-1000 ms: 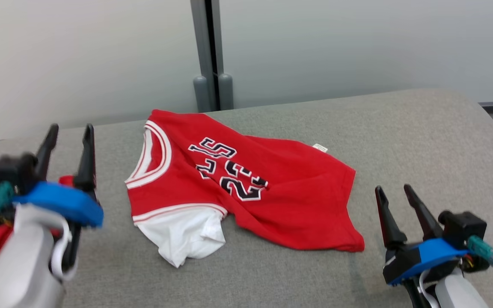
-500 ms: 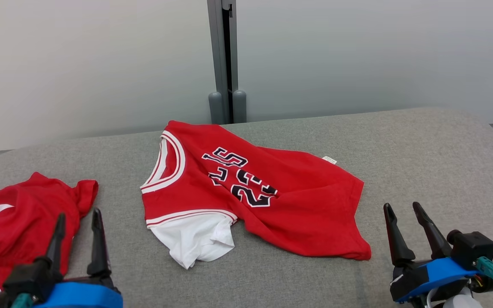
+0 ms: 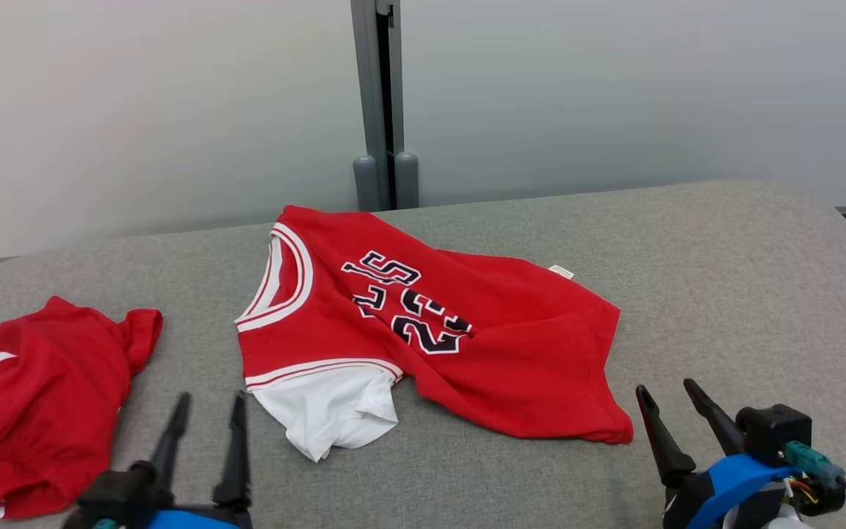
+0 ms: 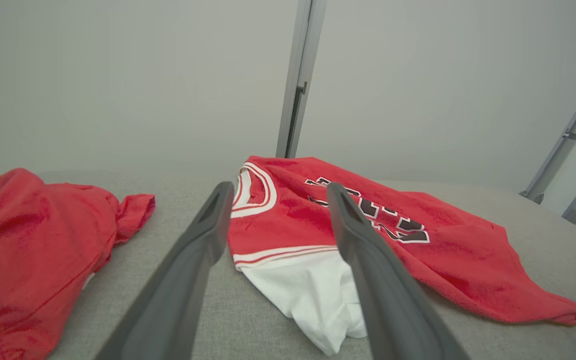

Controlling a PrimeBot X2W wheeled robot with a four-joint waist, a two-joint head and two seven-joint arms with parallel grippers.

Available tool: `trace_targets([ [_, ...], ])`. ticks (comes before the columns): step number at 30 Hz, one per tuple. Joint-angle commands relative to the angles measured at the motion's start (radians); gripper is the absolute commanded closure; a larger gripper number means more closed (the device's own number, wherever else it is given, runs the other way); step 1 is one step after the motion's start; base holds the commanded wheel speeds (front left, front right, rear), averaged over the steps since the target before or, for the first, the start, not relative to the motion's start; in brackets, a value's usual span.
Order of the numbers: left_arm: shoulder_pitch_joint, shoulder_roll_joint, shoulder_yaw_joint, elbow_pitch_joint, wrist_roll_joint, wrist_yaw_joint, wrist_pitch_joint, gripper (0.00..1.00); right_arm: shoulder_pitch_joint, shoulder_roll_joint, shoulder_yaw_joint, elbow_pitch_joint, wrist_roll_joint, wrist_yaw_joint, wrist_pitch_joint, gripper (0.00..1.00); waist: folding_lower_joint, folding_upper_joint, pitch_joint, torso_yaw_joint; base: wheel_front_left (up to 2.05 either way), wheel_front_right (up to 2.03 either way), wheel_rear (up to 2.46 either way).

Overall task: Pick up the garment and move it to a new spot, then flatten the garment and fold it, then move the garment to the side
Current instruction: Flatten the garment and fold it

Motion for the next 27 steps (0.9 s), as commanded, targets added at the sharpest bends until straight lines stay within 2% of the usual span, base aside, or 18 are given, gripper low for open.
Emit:
trace_targets([
  [1,0.008,-0.005,-0.014,0.019,0.000,-0.012,0.009,0.00,-0.010,-0.028,0.016,0.014,0.008,0.000,0.017,0.00,0.0001,0.0001,0.004,-0.003,0.00,0.00,0.00],
  [7,-0.035,-0.025,-0.088,0.174,-0.042,-0.045,0.190,0.00,-0.054,-0.066,0.128,0.146,0.088,0.000,0.148,0.00,0.0001,0.0001,0.023,0.001,0.00,0.00,0.00],
  [12,-0.089,-0.050,-0.132,0.273,-0.065,-0.056,0.306,0.00,-0.093,-0.051,0.165,0.222,0.149,0.000,0.151,0.00,0.0001,0.0001,0.053,0.008,0.00,0.00,0.00],
  [20,-0.206,-0.076,-0.163,0.371,-0.078,-0.068,0.375,0.00,-0.203,-0.002,0.186,0.355,0.186,0.000,0.144,0.00,0.0001,0.0001,0.098,0.002,0.00,0.00,0.00],
  [24,-0.261,-0.086,-0.166,0.414,-0.069,-0.056,0.375,0.00,-0.246,0.011,0.216,0.398,0.194,0.000,0.132,0.00,0.0001,0.0001,0.110,0.001,0.00,0.00,0.00],
  [25,-0.268,-0.091,-0.160,0.422,-0.076,-0.052,0.371,0.02,-0.252,0.012,0.224,0.407,0.198,0.000,0.132,0.15,0.0001,0.0001,0.111,0.000,0.00,0.00,0.00],
  [26,-0.273,-0.094,-0.158,0.432,-0.080,-0.049,0.367,0.58,-0.258,0.014,0.232,0.415,0.206,0.000,0.133,0.62,0.0001,0.0001,0.111,-0.001,0.00,0.00,0.00],
  [27,-0.279,-0.095,-0.159,0.439,-0.080,-0.050,0.364,1.00,-0.262,0.014,0.238,0.422,0.213,0.000,0.131,1.00,0.0001,0.0001,0.112,-0.001,0.00,0.00,0.00],
])
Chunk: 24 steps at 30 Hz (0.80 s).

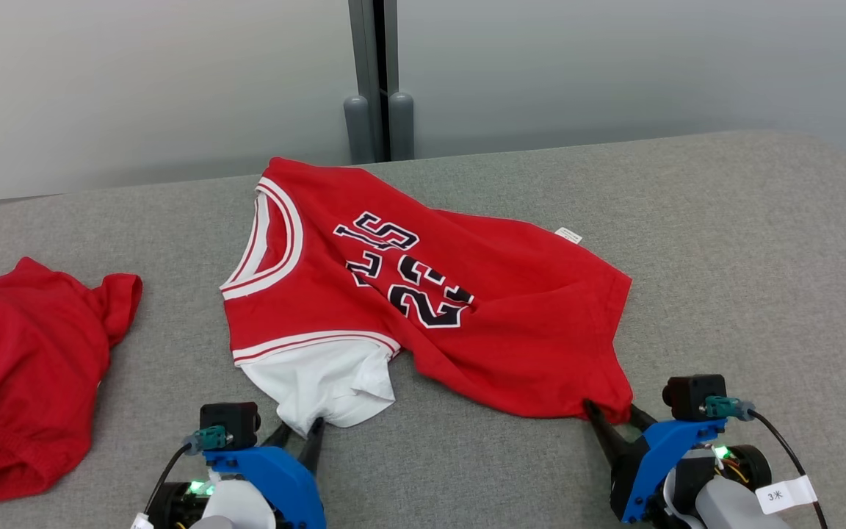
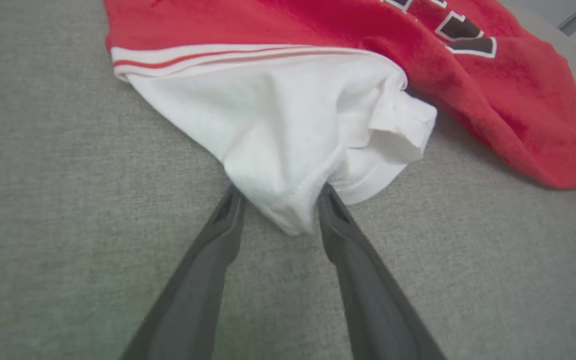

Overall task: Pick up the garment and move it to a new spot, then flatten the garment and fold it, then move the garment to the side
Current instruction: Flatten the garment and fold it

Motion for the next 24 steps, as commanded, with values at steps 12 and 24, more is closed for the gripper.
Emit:
trace_targets([
  [12,0.016,0.046,0.011,-0.025,-0.023,-0.019,-0.068,1.00,0.012,-0.043,0.042,-0.071,0.156,0.000,-0.132,1.00,-0.0001,-0.0002,-0.032,0.012,0.00,0.00,0.00],
  [24,-0.178,0.231,0.018,-0.279,-0.029,-0.039,0.124,1.00,-0.110,-0.201,0.082,-0.379,0.355,0.000,-0.104,1.00,-0.0001,-0.0002,0.074,0.020,0.00,0.00,0.00],
])
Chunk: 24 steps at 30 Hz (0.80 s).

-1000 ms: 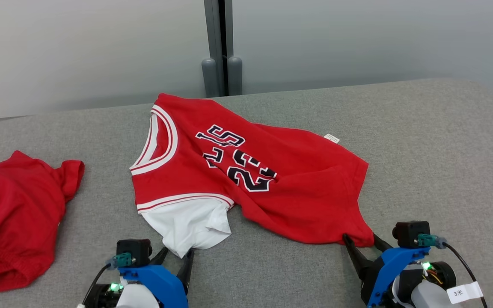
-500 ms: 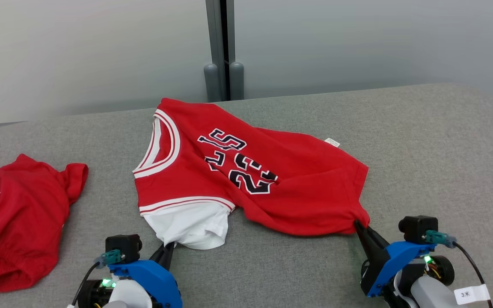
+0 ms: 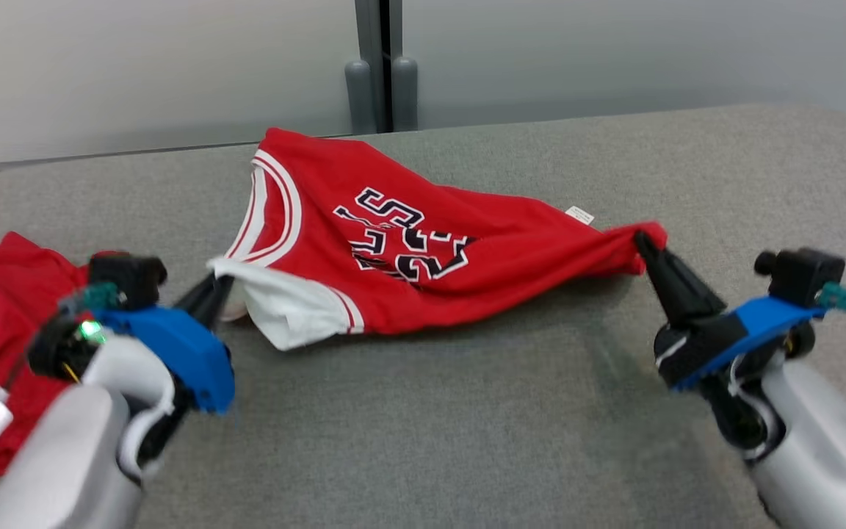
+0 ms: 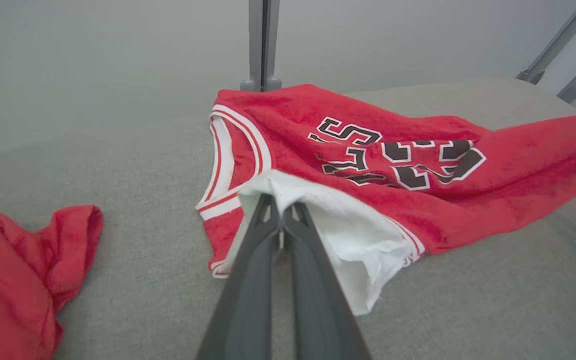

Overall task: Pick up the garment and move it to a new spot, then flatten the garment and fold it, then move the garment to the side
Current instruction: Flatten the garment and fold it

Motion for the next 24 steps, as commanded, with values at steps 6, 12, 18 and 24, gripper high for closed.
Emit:
trace_targets([
  [6,-0.352,0.071,0.024,0.046,-0.054,-0.014,0.127,1.00,-0.331,-0.024,-0.002,0.024,0.056,0.000,0.034,1.00,-0.0001,-0.0001,0.193,0.009,0.00,0.00,0.00],
  [12,-0.718,0.083,0.017,0.146,-0.041,-0.017,0.128,1.00,-0.659,-0.026,-0.016,0.137,0.131,0.000,0.049,1.00,-0.0001,-0.0001,0.324,0.023,0.00,0.00,0.00],
  [18,-1.047,0.056,0.023,0.271,-0.021,-0.015,0.052,1.00,-0.948,-0.043,-0.039,0.254,0.156,0.000,0.018,1.00,-0.0001,-0.0001,0.401,0.041,0.00,0.00,0.00],
  [24,-1.275,0.014,0.023,0.397,-0.018,-0.015,-0.032,1.00,-1.168,-0.057,-0.014,0.325,0.156,0.000,-0.019,1.00,-0.0001,-0.0001,0.419,0.051,0.00,0.00,0.00],
])
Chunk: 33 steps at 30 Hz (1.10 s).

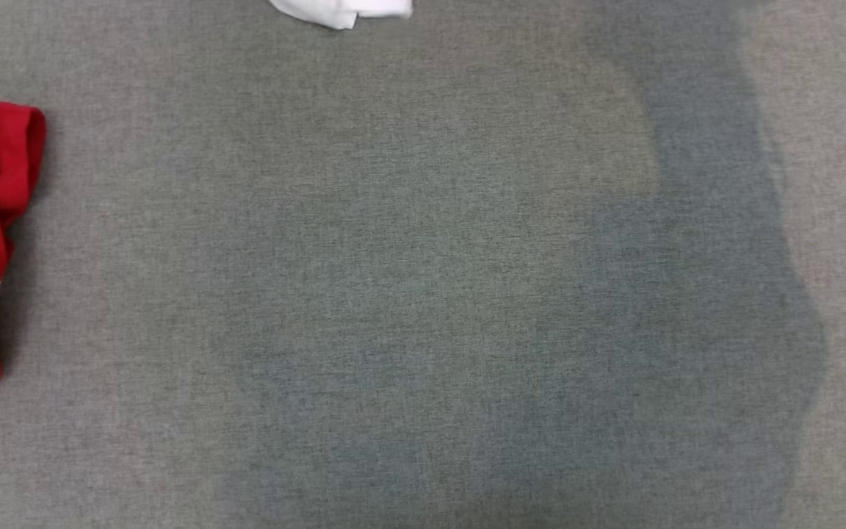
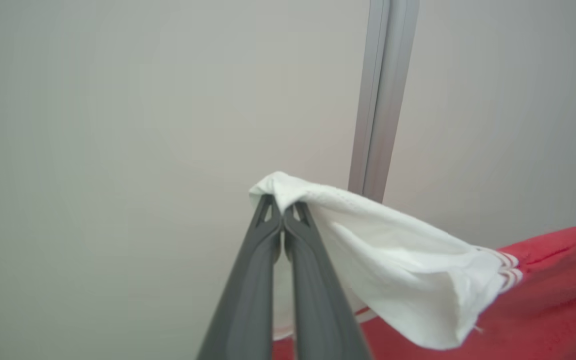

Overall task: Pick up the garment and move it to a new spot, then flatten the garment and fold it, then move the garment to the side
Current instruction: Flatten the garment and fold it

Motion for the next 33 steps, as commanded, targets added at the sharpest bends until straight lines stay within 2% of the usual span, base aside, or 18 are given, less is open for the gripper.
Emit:
trace_targets([
  [1,-0.060,-0.016,-0.012,0.035,-0.001,-0.002,-0.019,1.00,-0.058,-0.020,0.020,0.016,-0.009,0.000,-0.013,1.00,-0.0003,-0.0004,0.000,0.007,0.00,0.00,0.00],
  [5,-0.122,-0.029,-0.039,0.078,-0.018,-0.002,-0.052,1.00,-0.105,-0.039,0.045,0.034,-0.005,0.000,-0.035,1.00,-0.0003,-0.0004,-0.013,0.014,0.00,0.00,0.00],
  [9,-0.100,-0.028,-0.096,0.112,-0.077,-0.002,-0.046,1.00,-0.066,-0.058,0.098,0.045,0.025,0.000,-0.026,1.00,-0.0003,-0.0004,-0.053,0.023,0.00,0.00,0.00],
  [13,0.010,0.009,-0.196,0.108,-0.163,-0.002,0.021,1.00,0.055,-0.075,0.154,0.043,0.088,0.000,-0.002,1.00,-0.0003,-0.0004,-0.127,0.024,0.00,0.00,0.00],
  [16,0.134,0.057,-0.288,0.075,-0.252,-0.002,0.130,1.00,0.197,-0.075,0.230,0.054,0.139,0.000,0.096,1.00,-0.0003,-0.0004,-0.202,0.017,0.00,0.00,0.00],
  [19,0.275,0.139,-0.381,-0.008,-0.354,-0.002,0.279,1.00,0.332,-0.086,0.311,0.058,0.169,0.000,0.190,1.00,-0.0003,-0.0004,-0.282,0.008,0.00,0.00,0.00],
  [25,0.541,0.305,-0.501,-0.246,-0.560,-0.002,0.532,1.00,0.575,-0.114,0.391,0.018,0.276,0.000,0.362,1.00,-0.0003,-0.0004,-0.414,-0.007,0.00,0.00,0.00],
  [29,0.706,0.417,-0.545,-0.420,-0.674,0.004,0.669,1.00,0.711,-0.183,0.460,-0.062,0.306,0.000,0.482,1.00,-0.0003,-0.0004,-0.474,-0.007,0.00,0.00,0.00],
  [33,0.861,0.512,-0.593,-0.635,-0.750,0.064,0.762,1.00,0.849,-0.285,0.533,-0.205,0.318,0.000,0.582,1.00,-0.0003,-0.0004,-0.508,-0.005,0.00,0.00,0.00],
])
